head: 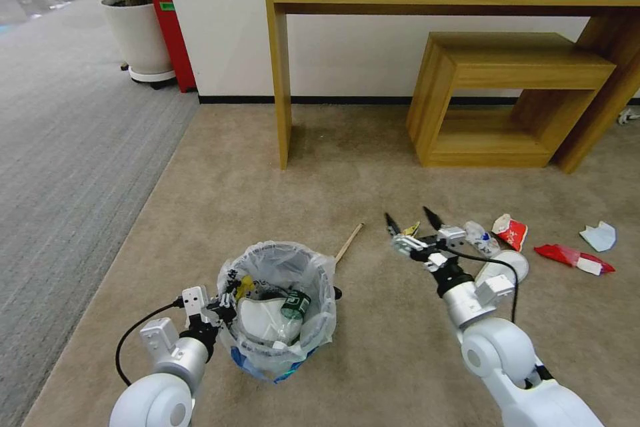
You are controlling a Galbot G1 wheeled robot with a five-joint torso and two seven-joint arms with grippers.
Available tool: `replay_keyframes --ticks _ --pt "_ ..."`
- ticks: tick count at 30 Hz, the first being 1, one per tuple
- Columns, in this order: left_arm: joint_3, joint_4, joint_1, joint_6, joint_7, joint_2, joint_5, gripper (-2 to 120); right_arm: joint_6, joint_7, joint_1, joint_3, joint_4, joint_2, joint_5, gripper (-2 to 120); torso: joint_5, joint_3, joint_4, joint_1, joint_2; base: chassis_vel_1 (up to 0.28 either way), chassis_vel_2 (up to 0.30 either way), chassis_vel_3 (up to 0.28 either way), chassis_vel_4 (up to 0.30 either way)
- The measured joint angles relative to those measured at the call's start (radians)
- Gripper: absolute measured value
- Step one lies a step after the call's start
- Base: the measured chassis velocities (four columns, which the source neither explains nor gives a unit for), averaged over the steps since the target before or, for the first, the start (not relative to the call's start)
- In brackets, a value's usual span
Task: Pick up the trash bin and place the garbage on the floor into it.
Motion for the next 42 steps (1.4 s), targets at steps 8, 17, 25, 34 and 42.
replay_keyframes --ticks 8,17,25,34,42 --pt "-0.013 -0.002 -0.007 -0.005 0.001 0.004 0.003 3 -0.079 0.148 -0.024 0.081 0.014 0.046 -0.028 100 0.0001 0.0 0.0 0.0 0.0 0.0 0.0 0.0 0.0" --pt "-0.027 0.012 -0.021 -0.015 0.009 0.002 0.018 3 -0.106 0.207 -0.045 0.124 -0.013 0.1 -0.038 100 0.0001 0.0 0.0 0.0 0.0 0.0 0.0 0.0 0.0" --pt "-0.039 0.014 -0.024 -0.017 0.011 0.008 0.012 3 -0.074 0.168 -0.063 0.133 -0.044 0.133 -0.034 100 -0.0001 0.0 0.0 0.0 0.0 0.0 0.0 0.0 0.0" --pt "-0.047 0.017 -0.024 -0.018 0.012 0.007 0.007 3 -0.025 0.112 -0.08 0.121 -0.077 0.156 -0.069 100 0.0 0.0 0.0 0.0 0.0 0.0 0.0 0.0 0.0" --pt "-0.049 0.018 -0.024 -0.02 0.012 0.006 0.005 3 -0.019 0.098 -0.078 0.116 -0.092 0.161 -0.093 100 0.0 0.0 0.0 0.0 0.0 0.0 0.0 0.0 0.0"
